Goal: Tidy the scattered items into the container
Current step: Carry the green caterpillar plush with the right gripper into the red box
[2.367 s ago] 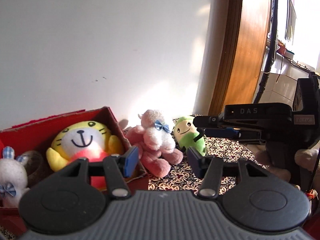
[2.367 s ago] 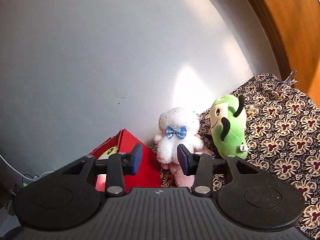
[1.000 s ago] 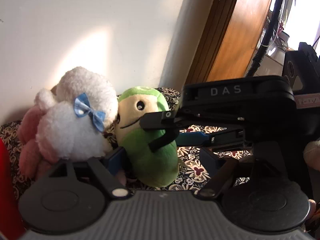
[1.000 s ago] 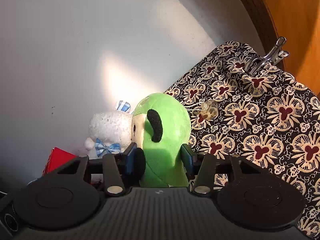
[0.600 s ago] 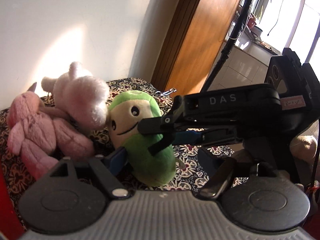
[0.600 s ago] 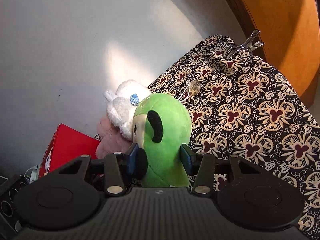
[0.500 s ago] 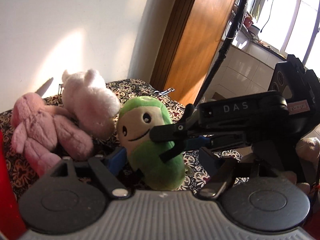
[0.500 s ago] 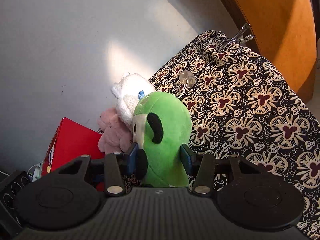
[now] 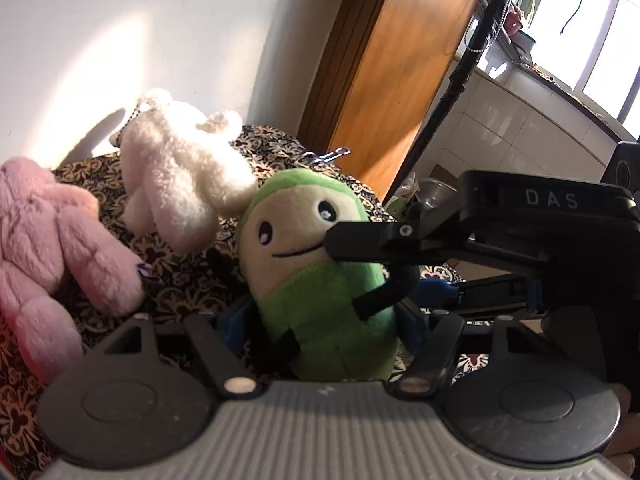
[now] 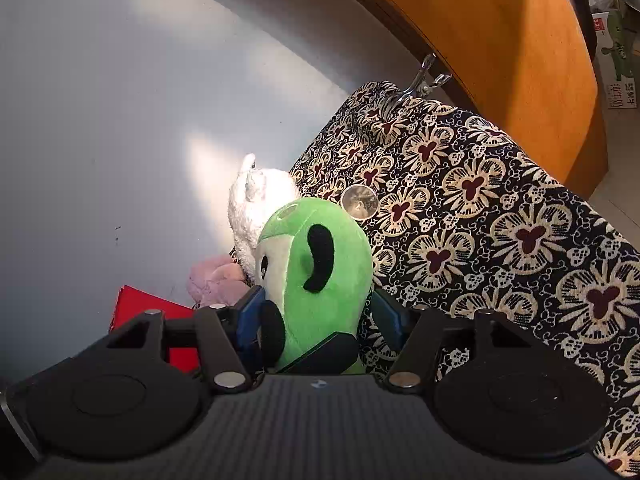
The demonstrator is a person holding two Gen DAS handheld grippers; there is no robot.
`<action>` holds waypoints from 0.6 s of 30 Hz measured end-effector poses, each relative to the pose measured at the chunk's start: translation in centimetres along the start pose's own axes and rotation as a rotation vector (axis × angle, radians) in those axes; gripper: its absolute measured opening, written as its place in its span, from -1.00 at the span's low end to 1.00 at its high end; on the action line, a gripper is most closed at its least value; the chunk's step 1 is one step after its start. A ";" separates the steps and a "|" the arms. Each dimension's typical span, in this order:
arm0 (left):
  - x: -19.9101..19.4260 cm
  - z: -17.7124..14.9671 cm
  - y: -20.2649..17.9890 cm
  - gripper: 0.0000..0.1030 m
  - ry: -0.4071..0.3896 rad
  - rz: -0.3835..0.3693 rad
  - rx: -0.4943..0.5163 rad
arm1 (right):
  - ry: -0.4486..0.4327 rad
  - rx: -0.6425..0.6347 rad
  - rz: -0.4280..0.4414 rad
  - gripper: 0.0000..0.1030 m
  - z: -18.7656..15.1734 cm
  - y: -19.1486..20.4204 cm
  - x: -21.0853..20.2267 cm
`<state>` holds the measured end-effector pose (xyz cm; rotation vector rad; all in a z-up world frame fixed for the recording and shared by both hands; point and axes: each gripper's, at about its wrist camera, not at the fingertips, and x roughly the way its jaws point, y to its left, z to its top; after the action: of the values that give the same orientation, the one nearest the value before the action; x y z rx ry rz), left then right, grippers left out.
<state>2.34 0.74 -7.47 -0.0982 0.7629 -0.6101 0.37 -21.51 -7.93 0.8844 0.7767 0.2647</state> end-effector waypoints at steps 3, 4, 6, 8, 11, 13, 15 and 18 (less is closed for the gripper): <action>-0.2 0.2 -0.5 0.34 -0.001 0.002 -0.010 | -0.011 -0.005 0.026 0.01 -0.8 0.0 -0.4; -0.6 0.0 -0.6 0.34 -0.004 0.007 -0.009 | -0.012 -0.006 0.031 0.01 -1.0 0.1 -0.6; -1.4 -0.5 -1.0 0.34 -0.015 0.019 0.004 | -0.011 -0.015 0.047 0.00 -1.4 0.4 -0.9; -2.5 -0.9 -1.4 0.34 -0.028 0.027 0.014 | -0.009 -0.027 0.061 0.00 -1.9 0.9 -1.4; -3.8 -1.4 -1.9 0.33 -0.034 0.042 0.023 | 0.000 -0.035 0.072 0.00 -2.7 1.4 -1.4; -4.9 -1.9 -2.2 0.32 -0.040 0.052 0.030 | 0.004 -0.046 0.079 0.00 -3.3 2.1 -1.8; -5.9 -2.2 -2.2 0.32 -0.051 0.055 0.023 | 0.006 -0.061 0.090 0.00 -3.9 2.8 -2.2; -7.8 -2.7 -2.1 0.32 -0.072 0.058 0.003 | 0.008 -0.094 0.110 0.00 -5.0 4.1 -2.9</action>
<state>-4.83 3.62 -3.97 -0.0943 0.6930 -0.5496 -4.79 -17.47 -5.28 0.8383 0.7181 0.3995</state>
